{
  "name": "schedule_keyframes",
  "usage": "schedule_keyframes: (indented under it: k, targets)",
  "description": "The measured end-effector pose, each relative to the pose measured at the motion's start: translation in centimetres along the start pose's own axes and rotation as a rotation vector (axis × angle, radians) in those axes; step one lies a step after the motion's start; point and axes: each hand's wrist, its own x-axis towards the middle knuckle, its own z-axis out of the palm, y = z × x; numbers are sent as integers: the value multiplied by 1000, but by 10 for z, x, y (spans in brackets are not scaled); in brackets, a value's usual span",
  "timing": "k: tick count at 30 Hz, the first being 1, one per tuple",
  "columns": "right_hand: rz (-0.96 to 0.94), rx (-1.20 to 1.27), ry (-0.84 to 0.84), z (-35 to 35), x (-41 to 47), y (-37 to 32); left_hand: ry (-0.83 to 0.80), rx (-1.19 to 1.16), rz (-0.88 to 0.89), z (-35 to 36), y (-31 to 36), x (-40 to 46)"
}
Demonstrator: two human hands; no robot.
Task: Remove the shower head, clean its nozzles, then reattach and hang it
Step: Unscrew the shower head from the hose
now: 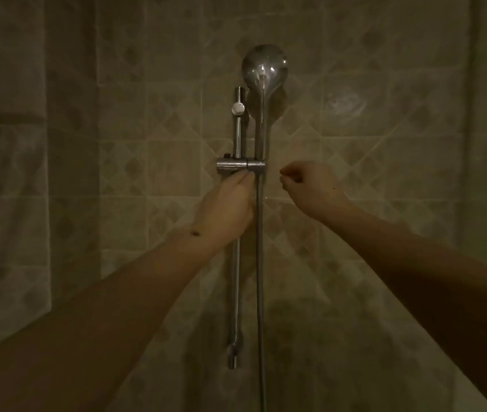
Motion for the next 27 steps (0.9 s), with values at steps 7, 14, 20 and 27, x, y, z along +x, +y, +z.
schedule_keyframes:
  k: [7, 14, 20, 27]
  targets:
    - [-6, 114, -17, 38, 64, 37, 118, 64, -60, 31, -34, 48]
    - [-33, 429, 26, 79, 90, 51, 173, 55, 10, 61, -46, 64]
    - [-51, 553, 62, 89, 100, 49, 157, 111, 10, 79, -47, 60]
    - [-17, 523, 87, 95, 110, 39, 156, 138, 55, 79, -52, 60]
